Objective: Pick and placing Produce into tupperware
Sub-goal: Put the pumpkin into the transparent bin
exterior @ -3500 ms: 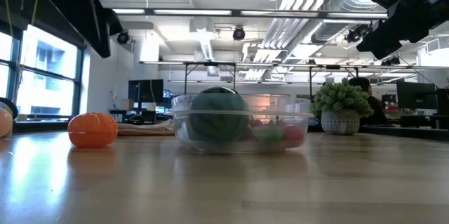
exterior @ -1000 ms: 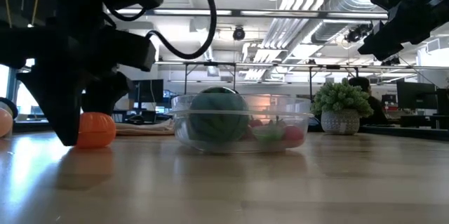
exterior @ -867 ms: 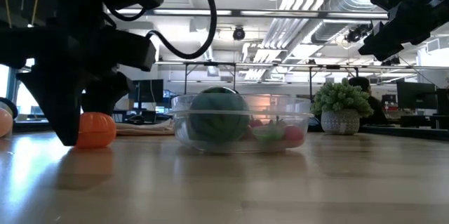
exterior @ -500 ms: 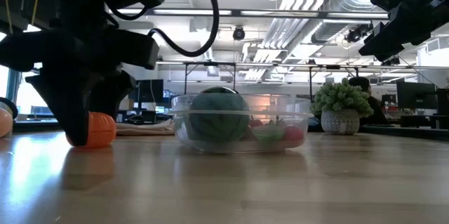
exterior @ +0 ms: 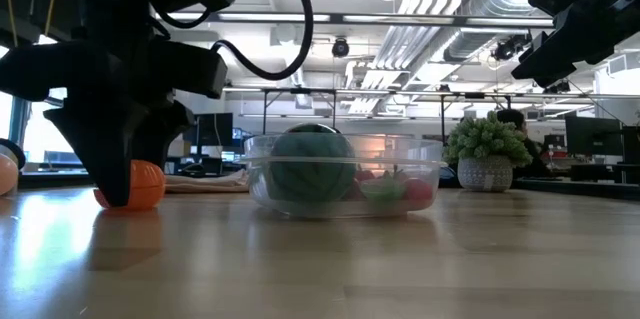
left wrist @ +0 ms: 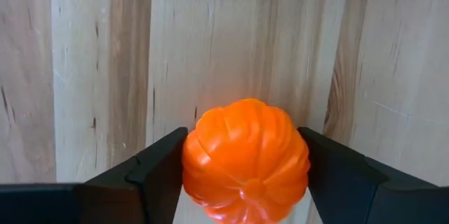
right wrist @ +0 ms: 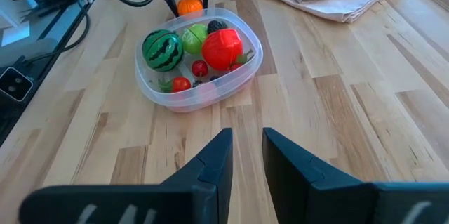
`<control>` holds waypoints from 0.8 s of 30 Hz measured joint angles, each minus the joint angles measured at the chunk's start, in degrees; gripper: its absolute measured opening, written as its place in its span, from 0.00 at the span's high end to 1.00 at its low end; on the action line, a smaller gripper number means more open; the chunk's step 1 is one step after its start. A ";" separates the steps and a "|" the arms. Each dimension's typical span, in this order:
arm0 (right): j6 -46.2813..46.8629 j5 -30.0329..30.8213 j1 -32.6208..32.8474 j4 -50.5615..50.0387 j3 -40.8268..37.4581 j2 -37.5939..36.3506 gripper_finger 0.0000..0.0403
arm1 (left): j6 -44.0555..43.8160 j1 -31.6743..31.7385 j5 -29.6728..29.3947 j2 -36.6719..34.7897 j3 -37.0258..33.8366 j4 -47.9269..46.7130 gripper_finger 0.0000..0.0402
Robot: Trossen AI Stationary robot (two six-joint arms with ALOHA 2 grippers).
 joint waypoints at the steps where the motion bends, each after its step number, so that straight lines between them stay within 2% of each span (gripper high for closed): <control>1: 0.00 0.00 0.00 0.00 0.00 0.00 0.83 | -0.03 0.00 0.26 0.00 0.00 0.01 0.39; 5: 0.00 0.00 -0.01 0.00 -0.01 0.00 0.83 | -0.03 0.00 0.60 0.00 0.00 0.02 0.41; 13: 0.00 0.00 0.00 0.00 -0.02 0.00 0.83 | -0.02 0.00 0.68 0.00 0.00 0.08 0.32; 24: 0.01 0.00 0.00 0.00 -0.01 0.00 0.83 | -0.02 0.00 0.68 0.00 0.00 0.20 0.32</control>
